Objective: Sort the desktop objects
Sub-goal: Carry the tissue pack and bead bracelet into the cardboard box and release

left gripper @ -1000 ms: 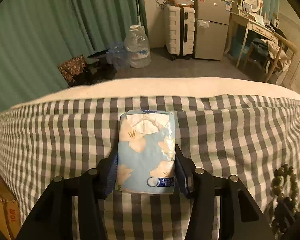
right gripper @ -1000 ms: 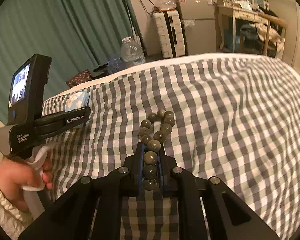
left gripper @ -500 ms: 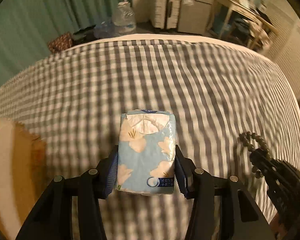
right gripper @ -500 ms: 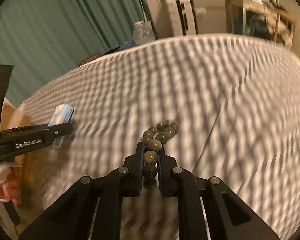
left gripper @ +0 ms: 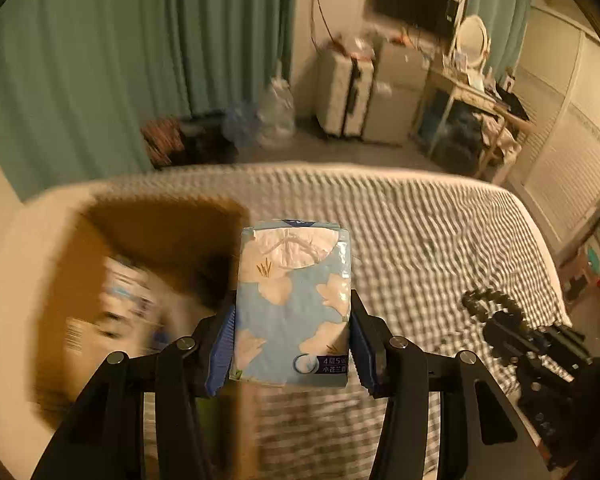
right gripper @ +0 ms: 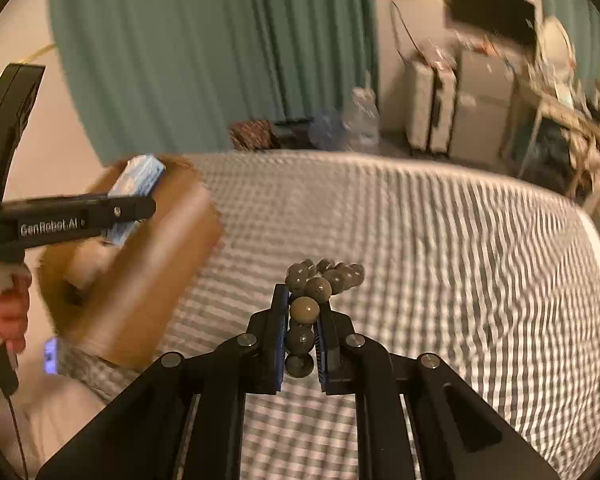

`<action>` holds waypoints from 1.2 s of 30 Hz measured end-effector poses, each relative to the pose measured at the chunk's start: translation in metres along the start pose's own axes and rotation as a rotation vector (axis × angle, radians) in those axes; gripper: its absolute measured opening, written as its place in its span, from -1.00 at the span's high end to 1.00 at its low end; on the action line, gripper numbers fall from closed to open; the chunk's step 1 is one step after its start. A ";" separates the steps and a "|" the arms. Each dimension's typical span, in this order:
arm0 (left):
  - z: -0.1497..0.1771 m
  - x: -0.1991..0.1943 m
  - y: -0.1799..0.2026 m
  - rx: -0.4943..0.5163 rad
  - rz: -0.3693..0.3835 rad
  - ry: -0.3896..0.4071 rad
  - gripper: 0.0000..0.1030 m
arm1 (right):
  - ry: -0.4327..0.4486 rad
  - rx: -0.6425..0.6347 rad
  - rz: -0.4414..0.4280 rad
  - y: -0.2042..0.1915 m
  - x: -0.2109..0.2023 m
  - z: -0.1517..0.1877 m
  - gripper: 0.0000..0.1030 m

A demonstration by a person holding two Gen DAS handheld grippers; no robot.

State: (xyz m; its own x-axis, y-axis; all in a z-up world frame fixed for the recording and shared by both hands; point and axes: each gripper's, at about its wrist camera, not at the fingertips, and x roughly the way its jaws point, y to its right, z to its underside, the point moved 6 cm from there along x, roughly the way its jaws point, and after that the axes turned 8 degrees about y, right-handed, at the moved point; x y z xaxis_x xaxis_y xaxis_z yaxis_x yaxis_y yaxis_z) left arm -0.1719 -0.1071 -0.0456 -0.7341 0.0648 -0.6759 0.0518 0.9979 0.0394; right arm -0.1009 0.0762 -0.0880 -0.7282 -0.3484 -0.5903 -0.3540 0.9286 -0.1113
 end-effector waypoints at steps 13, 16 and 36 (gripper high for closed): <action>0.051 -0.014 -0.144 -0.064 -0.085 -0.010 -0.03 | 0.015 -0.196 -0.170 -0.216 0.006 -0.062 0.78; 0.064 -0.002 -0.153 -0.058 -0.063 0.000 -0.07 | -0.027 -0.201 -0.167 -0.242 0.037 -0.058 0.78; 0.071 -0.041 -0.132 -0.065 -0.129 0.326 -1.00 | 0.247 -0.047 0.255 -0.175 0.001 -0.066 -0.95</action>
State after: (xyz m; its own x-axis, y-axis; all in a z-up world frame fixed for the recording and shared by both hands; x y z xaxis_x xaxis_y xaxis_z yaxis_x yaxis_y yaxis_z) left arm -0.1009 -0.2420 -0.0750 -0.9099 -0.0739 -0.4081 -0.0913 0.9956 0.0232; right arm -0.0778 -0.0950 -0.0163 -0.9145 -0.1314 -0.3827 -0.1645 0.9848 0.0551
